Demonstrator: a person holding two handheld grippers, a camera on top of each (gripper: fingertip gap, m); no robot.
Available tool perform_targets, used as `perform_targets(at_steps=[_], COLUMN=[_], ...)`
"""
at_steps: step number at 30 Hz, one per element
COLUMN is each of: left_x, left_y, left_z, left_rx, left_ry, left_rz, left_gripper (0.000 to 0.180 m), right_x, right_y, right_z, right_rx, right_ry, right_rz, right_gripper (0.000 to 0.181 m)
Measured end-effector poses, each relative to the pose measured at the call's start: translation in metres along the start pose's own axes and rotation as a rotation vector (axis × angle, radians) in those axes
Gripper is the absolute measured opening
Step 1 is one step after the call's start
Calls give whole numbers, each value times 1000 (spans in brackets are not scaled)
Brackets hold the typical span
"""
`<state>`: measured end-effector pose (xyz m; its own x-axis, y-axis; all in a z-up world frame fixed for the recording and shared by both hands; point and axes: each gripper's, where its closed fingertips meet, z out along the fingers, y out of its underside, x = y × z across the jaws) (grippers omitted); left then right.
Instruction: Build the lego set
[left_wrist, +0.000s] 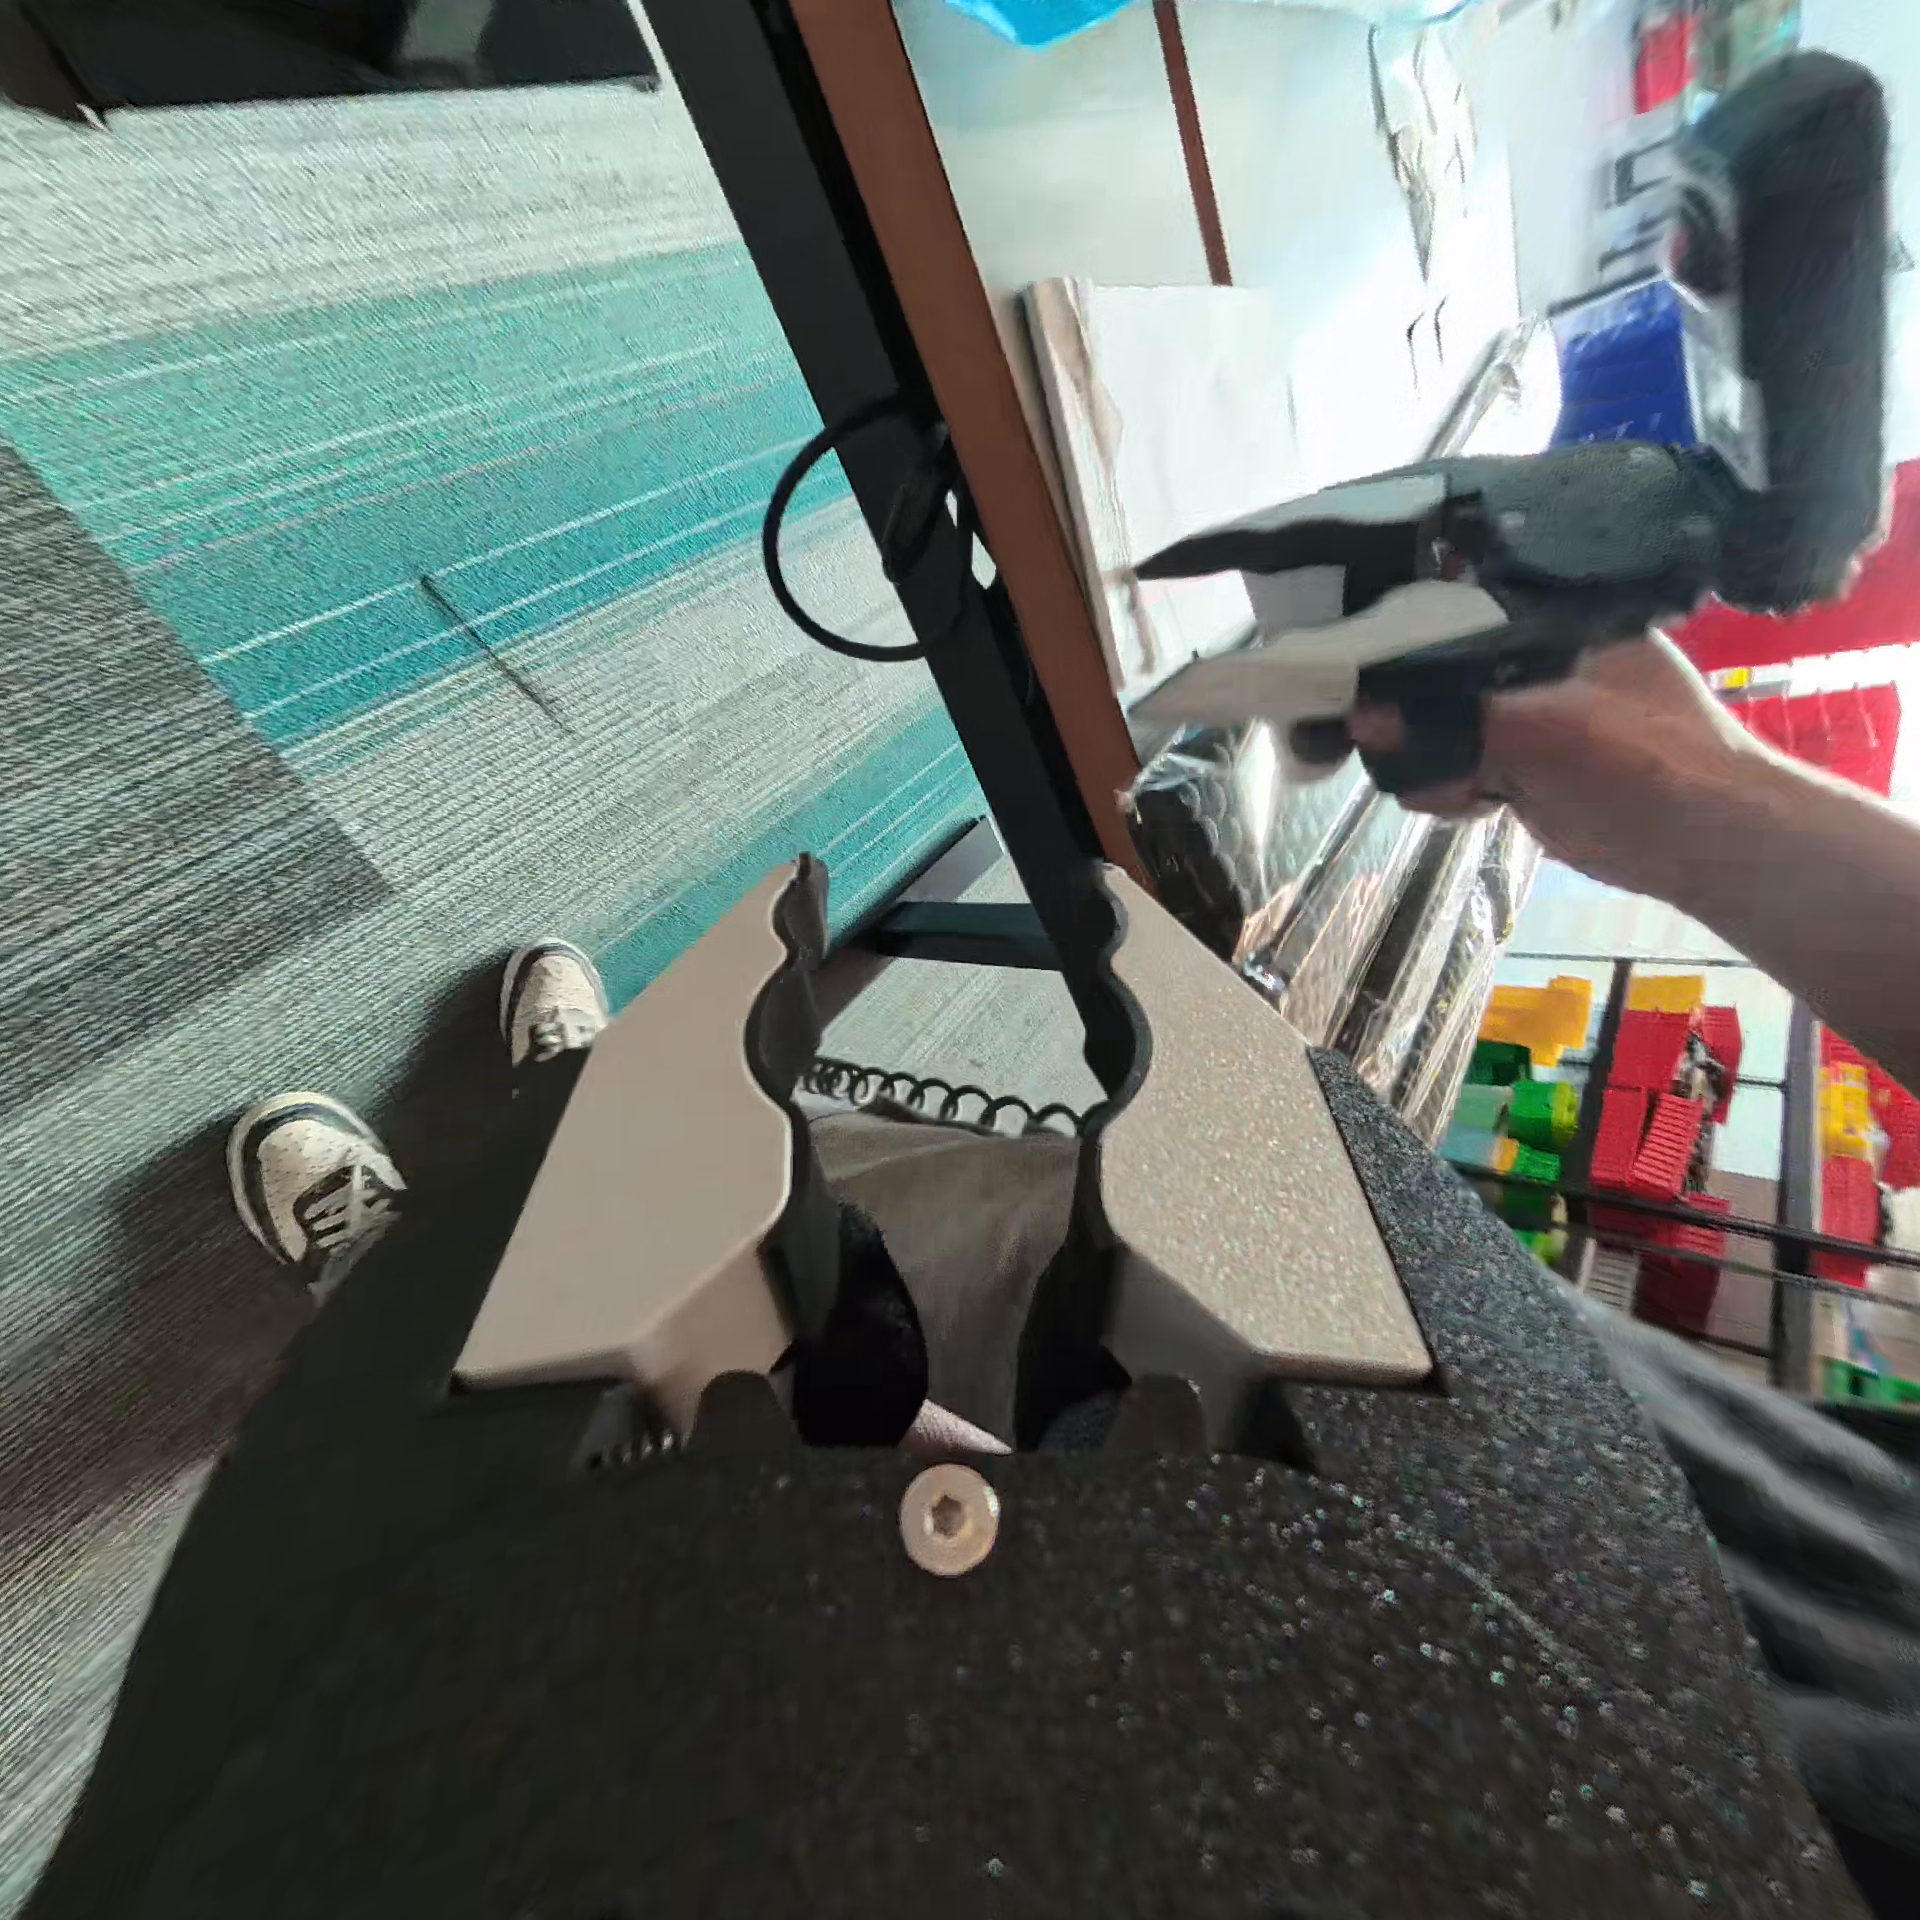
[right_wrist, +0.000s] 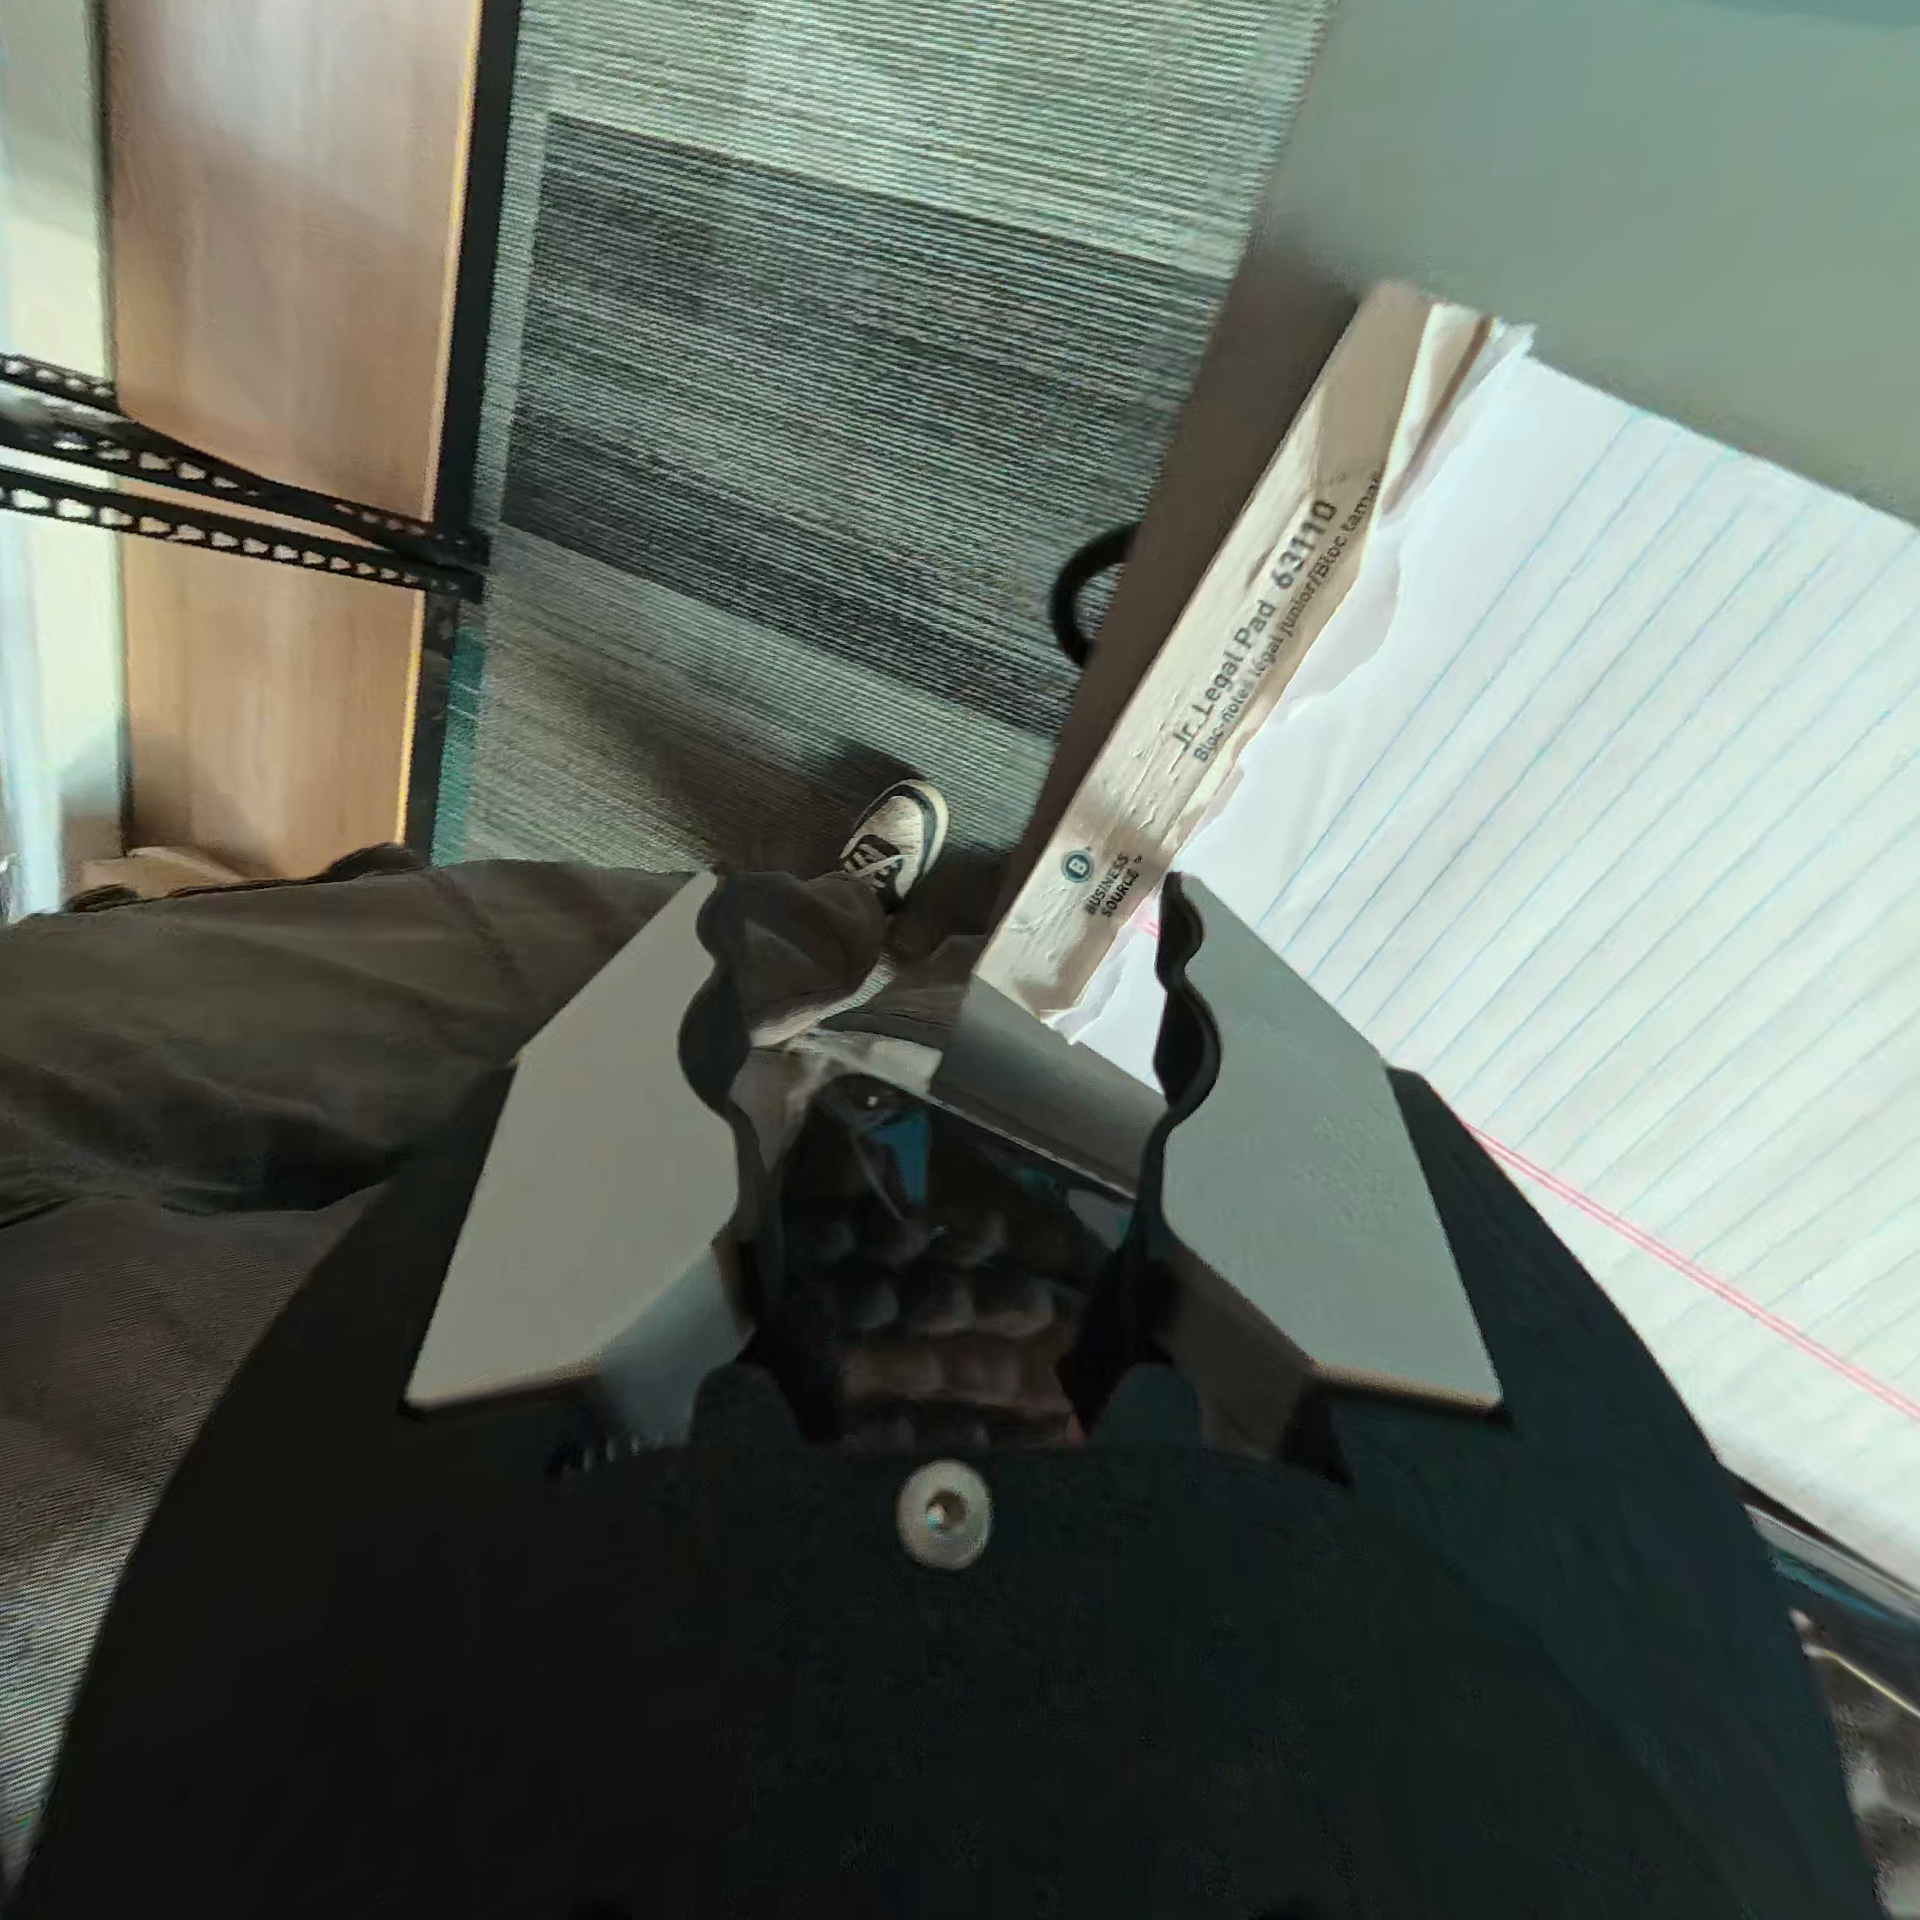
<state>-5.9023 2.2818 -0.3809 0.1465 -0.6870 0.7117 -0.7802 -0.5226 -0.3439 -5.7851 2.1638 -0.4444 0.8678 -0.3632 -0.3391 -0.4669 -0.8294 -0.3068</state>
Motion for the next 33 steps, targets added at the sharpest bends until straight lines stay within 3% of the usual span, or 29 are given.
perform_targets(at_steps=[1, 6, 11, 19, 27, 33], left_x=[-1, 10, 38, 51, 46, 54], left_y=[-5, -24, -33, -27, -37, -37], left_z=[22, 112, 156, 174, 162, 133], left_rx=[-26, -117, -110, -104, -30, -38], left_ry=[22, 173, 308, 329, 353, 369], left_rz=[-16, -132, -230, -275, -309, -171], left_gripper=[49, 57, 54, 38, 4, 4], right_x=[-12, -6, 97, 100, 70, 75], right_y=[0, -6, 6, 14, 0, -20], right_z=[3, -17, -61, -42, -28, -51], right_rx=[0, 70, 139, 72, 122, 199], right_ry=[-34, -11, 117, 58, 22, -42], right_rz=[-11, -45, 141, 86, 62, 77], right_gripper=[77, 79, 85, 72, 69, 70])
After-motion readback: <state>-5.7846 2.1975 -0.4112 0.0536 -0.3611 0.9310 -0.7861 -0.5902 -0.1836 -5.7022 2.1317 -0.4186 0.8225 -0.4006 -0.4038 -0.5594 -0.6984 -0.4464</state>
